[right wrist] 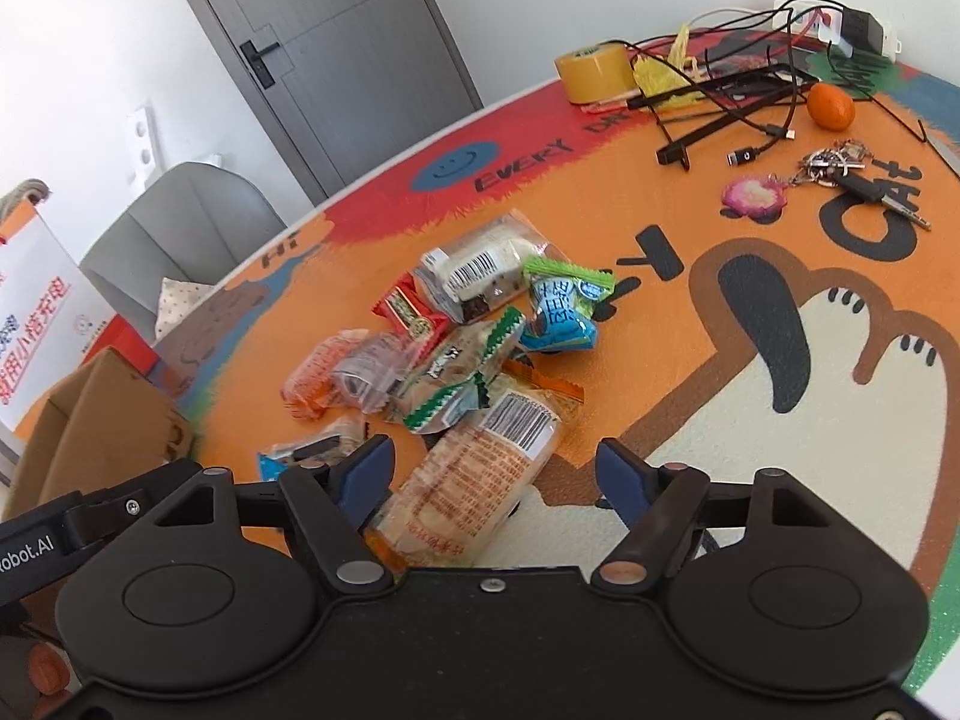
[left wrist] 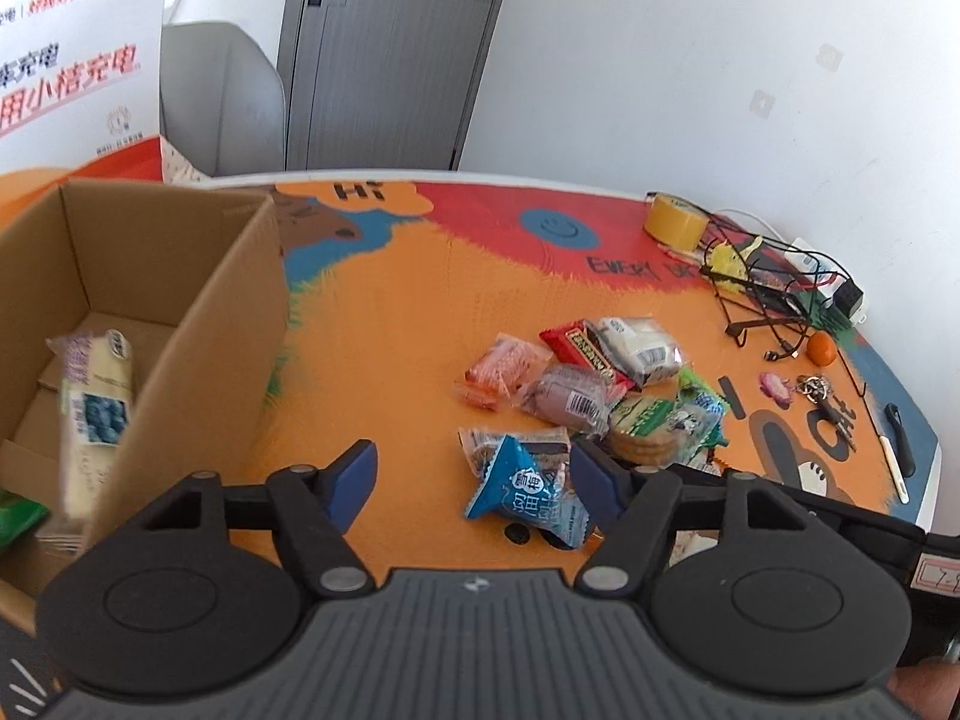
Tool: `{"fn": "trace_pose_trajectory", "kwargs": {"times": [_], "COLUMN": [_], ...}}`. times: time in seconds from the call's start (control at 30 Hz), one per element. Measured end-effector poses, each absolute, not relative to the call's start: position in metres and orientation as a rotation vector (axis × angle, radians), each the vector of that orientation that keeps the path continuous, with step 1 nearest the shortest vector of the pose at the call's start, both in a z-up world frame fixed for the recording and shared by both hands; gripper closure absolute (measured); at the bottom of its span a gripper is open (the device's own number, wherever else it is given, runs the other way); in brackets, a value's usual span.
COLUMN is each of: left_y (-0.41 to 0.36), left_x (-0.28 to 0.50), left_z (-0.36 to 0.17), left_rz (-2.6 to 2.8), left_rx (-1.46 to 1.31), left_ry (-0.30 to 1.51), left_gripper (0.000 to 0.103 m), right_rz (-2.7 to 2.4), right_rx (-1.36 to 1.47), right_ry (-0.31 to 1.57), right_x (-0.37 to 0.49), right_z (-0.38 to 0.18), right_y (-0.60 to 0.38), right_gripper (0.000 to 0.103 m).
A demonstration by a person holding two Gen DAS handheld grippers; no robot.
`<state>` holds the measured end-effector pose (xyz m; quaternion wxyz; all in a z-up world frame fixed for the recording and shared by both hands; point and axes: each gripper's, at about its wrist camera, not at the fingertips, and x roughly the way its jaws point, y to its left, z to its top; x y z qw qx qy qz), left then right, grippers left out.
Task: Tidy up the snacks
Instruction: 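Grasp the blue candy bag with the left gripper while the right grasps a wafer pack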
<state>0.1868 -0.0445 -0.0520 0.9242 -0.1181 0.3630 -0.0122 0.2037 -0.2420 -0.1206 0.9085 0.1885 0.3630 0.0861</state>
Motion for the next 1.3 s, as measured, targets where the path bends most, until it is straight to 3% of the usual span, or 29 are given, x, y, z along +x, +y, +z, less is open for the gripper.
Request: {"fn": "trace_pose_trajectory", "kwargs": {"times": [0.27, 0.43, 0.7, 0.83, 0.9, 1.0, 1.1, 1.3], "left_y": [-0.05, -0.056, -0.068, -0.073, -0.074, -0.072, -0.068, -0.061], "left_x": [0.21, 0.221, 0.225, 0.222, 0.219, 0.212, 0.205, 0.188], "left_z": [-0.069, -0.078, -0.087, -0.087, -0.087, -0.087, -0.086, -0.071], "left_rz": [-0.038, -0.059, -0.079, -0.09, -0.104, -0.121, -0.12, -0.118], "left_rx": [-0.259, -0.268, -0.231, -0.224, -0.235, -0.246, -0.255, -0.262], "left_ry": [0.801, 0.832, 0.846, 0.844, 0.843, 0.848, 0.839, 0.792], "left_gripper": [0.037, 0.037, 0.038, 0.05, 0.063, 0.069, 0.069, 0.069], "right_rz": [0.155, 0.145, 0.112, 0.102, 0.095, 0.096, 0.092, 0.108], "right_rx": [0.329, 0.285, 0.294, 0.286, 0.272, 0.251, 0.256, 0.302], "right_ry": [0.734, 0.732, 0.727, 0.733, 0.728, 0.725, 0.729, 0.709], "right_x": [0.217, 0.217, 0.205, 0.2, 0.199, 0.195, 0.189, 0.175], "right_z": [-0.122, -0.122, -0.124, -0.123, -0.124, -0.124, -0.124, -0.121], "right_y": [-0.233, -0.237, -0.255, -0.252, -0.247, -0.243, -0.245, -0.252], "right_gripper": [0.03, 0.046, 0.049, 0.044, 0.043, 0.043, 0.046, 0.064]}}
